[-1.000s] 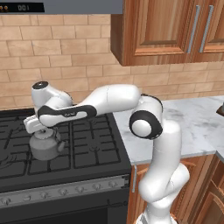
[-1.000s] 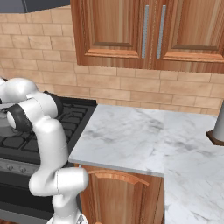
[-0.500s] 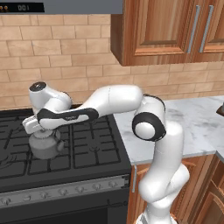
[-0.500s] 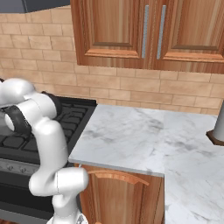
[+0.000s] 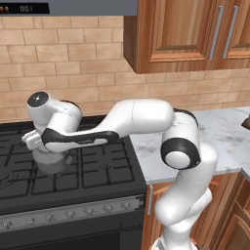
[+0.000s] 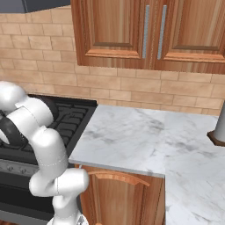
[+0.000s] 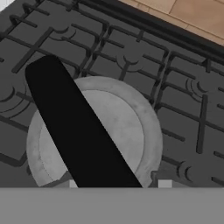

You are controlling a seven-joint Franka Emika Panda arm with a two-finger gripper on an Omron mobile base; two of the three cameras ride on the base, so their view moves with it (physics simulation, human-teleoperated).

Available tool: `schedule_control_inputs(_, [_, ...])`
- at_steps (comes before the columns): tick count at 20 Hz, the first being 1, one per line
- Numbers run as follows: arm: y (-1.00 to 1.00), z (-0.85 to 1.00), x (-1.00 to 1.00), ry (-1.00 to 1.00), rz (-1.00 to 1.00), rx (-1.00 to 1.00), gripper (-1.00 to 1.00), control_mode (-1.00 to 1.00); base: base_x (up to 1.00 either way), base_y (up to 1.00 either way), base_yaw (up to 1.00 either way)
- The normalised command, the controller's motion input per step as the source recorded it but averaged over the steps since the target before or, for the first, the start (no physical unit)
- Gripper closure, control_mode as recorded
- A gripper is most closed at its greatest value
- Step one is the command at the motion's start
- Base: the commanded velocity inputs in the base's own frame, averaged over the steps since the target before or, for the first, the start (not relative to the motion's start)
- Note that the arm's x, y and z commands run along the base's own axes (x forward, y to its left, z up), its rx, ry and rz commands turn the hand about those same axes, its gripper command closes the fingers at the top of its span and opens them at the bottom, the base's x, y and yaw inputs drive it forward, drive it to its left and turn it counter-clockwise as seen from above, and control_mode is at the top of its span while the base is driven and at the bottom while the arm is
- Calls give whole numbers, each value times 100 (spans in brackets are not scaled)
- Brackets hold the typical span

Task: The kettle is done boiling. Turn off the stove, then wait for 300 timesteps before moving the kettle to the dining table.

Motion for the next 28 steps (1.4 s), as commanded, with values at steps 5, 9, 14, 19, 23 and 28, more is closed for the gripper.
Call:
schedule_control_inputs(5, [-34, 45, -34, -1, 0, 6, 100, -100, 0, 0, 0])
schedule_control_inputs(9, [-45, 25, -25, 0, -1, 8, 100, -100, 0, 0, 0])
schedule_control_inputs(14, [-55, 22, -15, 0, 0, 6, 100, -100, 0, 0, 0])
schedule_control_inputs(19, [-55, 24, -15, -2, 0, 3, 100, -100, 0, 0, 0])
schedule_control_inputs(23, [-44, 31, -23, -3, 0, 2, 100, -100, 0, 0, 0])
schedule_control_inputs(28, [-39, 45, -26, -2, 0, 3, 100, -100, 0, 0, 0])
